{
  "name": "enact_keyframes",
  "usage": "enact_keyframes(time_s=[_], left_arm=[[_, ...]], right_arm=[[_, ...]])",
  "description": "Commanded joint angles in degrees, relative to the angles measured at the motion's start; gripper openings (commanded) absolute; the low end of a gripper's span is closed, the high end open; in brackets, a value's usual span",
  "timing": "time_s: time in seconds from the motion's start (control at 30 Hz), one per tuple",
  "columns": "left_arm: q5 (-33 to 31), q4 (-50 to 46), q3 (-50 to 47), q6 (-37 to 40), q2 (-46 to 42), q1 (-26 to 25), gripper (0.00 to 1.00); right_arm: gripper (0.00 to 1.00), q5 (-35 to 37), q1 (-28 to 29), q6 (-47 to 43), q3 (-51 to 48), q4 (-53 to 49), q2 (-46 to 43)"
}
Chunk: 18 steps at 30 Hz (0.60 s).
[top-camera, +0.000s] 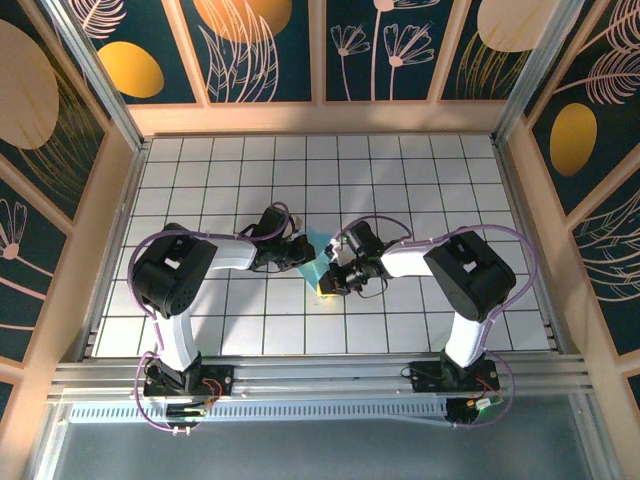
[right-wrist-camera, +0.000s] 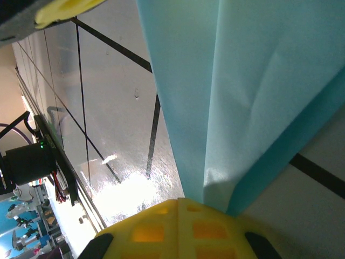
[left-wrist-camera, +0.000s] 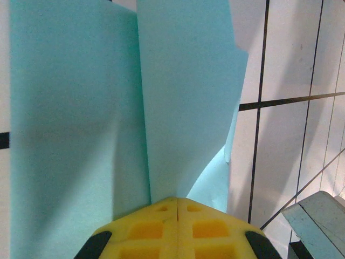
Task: Fold a paper plane with a square sheet of paper (fold left side to right side)
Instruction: Fourth fold the wing at the center of the table.
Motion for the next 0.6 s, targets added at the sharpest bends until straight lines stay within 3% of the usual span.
enact_keyframes(time_s=[0.0,0.57], left_arm=[[-4.97,-4.98,-1.76,1.07,2.34,0.19,0.00],[-5.07,-5.16,-1.58,1.11,2.33,0.19,0.00]], right_arm=[[0.00,0.33,0.83,-1.27,-1.02,-2.18,0.51],[0.00,1.21,1.01,-1.01,-1.72,-2.32,-0.76]])
